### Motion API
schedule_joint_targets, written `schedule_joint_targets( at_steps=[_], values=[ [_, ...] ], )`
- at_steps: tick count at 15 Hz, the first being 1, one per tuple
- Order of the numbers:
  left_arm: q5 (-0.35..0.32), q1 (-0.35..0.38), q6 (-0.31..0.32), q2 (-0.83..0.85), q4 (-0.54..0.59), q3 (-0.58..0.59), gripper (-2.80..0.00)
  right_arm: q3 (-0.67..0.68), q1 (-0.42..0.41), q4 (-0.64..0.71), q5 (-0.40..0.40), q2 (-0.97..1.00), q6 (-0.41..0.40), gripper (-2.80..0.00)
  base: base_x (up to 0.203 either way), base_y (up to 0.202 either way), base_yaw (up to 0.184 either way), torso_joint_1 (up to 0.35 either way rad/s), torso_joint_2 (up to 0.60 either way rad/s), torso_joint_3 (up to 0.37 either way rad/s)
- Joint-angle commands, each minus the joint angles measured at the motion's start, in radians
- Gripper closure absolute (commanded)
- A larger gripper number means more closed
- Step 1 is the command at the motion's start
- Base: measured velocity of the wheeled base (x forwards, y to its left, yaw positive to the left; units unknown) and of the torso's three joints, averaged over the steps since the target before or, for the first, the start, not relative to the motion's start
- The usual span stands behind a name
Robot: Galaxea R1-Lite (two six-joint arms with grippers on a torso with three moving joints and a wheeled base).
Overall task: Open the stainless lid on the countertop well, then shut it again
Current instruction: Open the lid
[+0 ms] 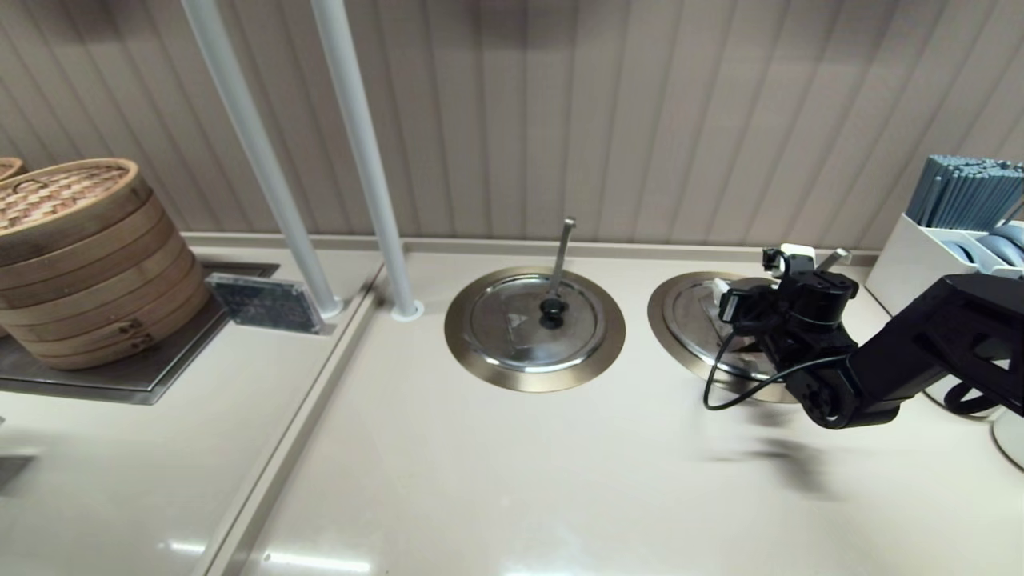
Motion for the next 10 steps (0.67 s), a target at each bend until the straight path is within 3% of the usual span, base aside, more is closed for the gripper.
schedule_joint_targets(
  at_steps=[1, 10],
  values=[
    [0.000, 0.000, 0.000, 0.000, -0.001, 0.000, 0.00, 0.018, 0.020, -0.011, 0.000, -0.020, 0.006, -2.80, 0.000, 0.000, 0.000, 0.000, 0.00, 0.000],
    [0.000, 0.000, 0.000, 0.000, 0.000, 0.000, 0.00, 0.089, 0.107, -0.058, -0.017, -0.061, 0.014, -2.80, 0.000, 0.000, 0.000, 0.000, 0.00, 0.000]
  ],
)
